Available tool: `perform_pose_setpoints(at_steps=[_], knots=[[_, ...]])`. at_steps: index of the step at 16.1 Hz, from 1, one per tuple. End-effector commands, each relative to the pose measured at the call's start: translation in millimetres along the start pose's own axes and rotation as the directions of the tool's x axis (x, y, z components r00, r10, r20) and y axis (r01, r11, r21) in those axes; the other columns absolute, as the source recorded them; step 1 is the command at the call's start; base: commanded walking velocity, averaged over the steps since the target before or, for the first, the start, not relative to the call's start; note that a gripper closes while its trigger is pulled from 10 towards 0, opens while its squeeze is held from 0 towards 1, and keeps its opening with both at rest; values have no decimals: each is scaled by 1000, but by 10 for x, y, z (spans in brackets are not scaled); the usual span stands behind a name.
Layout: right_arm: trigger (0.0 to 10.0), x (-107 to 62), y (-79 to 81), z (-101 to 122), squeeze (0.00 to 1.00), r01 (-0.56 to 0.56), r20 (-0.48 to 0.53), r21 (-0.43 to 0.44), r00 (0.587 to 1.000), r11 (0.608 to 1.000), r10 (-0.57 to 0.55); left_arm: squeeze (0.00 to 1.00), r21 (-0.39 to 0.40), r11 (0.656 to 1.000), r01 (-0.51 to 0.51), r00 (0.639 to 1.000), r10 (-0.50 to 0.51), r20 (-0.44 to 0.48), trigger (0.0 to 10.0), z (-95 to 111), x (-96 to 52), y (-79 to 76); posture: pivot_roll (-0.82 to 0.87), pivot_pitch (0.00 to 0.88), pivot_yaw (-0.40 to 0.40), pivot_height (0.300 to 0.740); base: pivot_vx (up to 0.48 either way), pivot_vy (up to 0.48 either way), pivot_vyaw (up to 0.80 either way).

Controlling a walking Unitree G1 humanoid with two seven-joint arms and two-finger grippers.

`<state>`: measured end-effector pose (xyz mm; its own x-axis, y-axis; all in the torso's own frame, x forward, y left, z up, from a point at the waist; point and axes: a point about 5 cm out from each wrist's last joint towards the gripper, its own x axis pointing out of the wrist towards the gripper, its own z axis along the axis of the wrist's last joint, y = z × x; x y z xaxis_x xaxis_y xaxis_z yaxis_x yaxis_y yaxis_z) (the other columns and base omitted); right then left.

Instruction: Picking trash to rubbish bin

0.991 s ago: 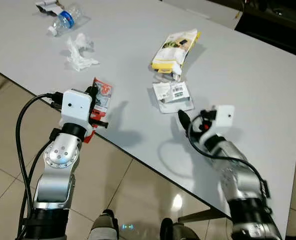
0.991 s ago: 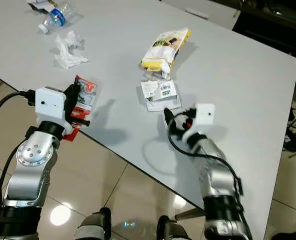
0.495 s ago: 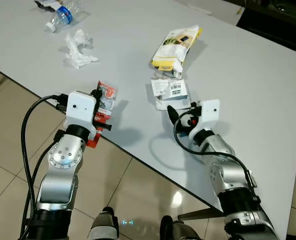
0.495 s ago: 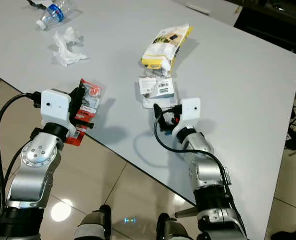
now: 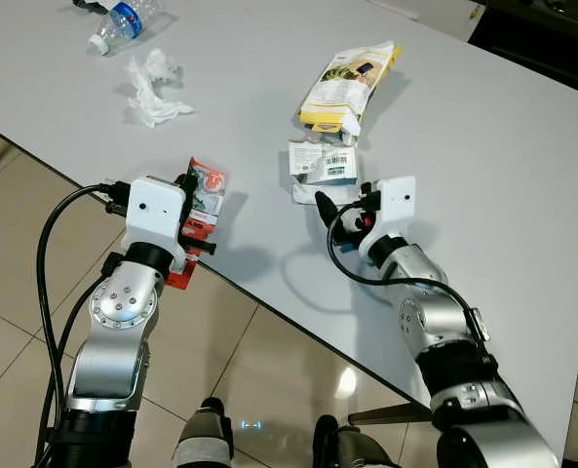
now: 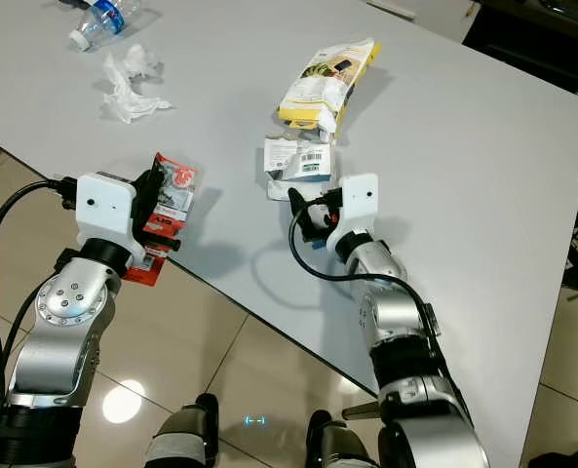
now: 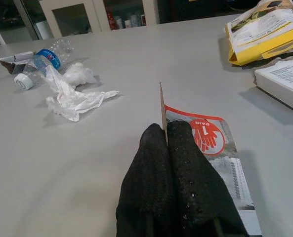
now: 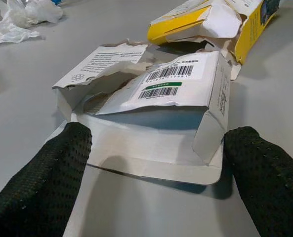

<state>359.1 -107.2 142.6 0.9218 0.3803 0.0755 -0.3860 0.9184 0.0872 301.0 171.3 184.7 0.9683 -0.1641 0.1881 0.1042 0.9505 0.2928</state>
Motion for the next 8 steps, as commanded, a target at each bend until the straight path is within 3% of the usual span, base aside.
perform_pose_setpoints(at_steps=[1, 4, 5, 6, 8], knots=[[10000, -17, -35, -33, 0, 0, -14, -23, 1000, 1000, -1, 0, -3, 1000, 18, 1000, -18, -10, 4706, -15, -34, -39, 395, 276, -86, 740, 0, 0, 0], [10000, 50, -32, 10, 0, -17, -16, -106, 1000, 994, 16, 0, -6, 1000, 20, 1000, -20, -13, 4824, -10, -35, -49, 399, 278, -88, 740, 0, 0, 0], [10000, 82, -49, 19, 0, -11, -25, -152, 1000, 988, 7, 0, -16, 999, 33, 999, -33, -11, 5294, -4, -42, -54, 405, 280, -87, 740, 0, 0, 0], [10000, 103, -62, 26, 0, -6, -33, -182, 999, 983, 0, 0, -28, 998, 52, 999, -52, -5, 6667, 8, -47, -69, 410, 282, -86, 740, 0, 0, 0], [10000, 128, -69, 29, 0, -3, -44, -229, 999, 973, -7, 0, -47, 996, 81, 997, -81, -3, 8314, 16, -62, -99, 415, 284, -87, 740, 0, 0, 0]])
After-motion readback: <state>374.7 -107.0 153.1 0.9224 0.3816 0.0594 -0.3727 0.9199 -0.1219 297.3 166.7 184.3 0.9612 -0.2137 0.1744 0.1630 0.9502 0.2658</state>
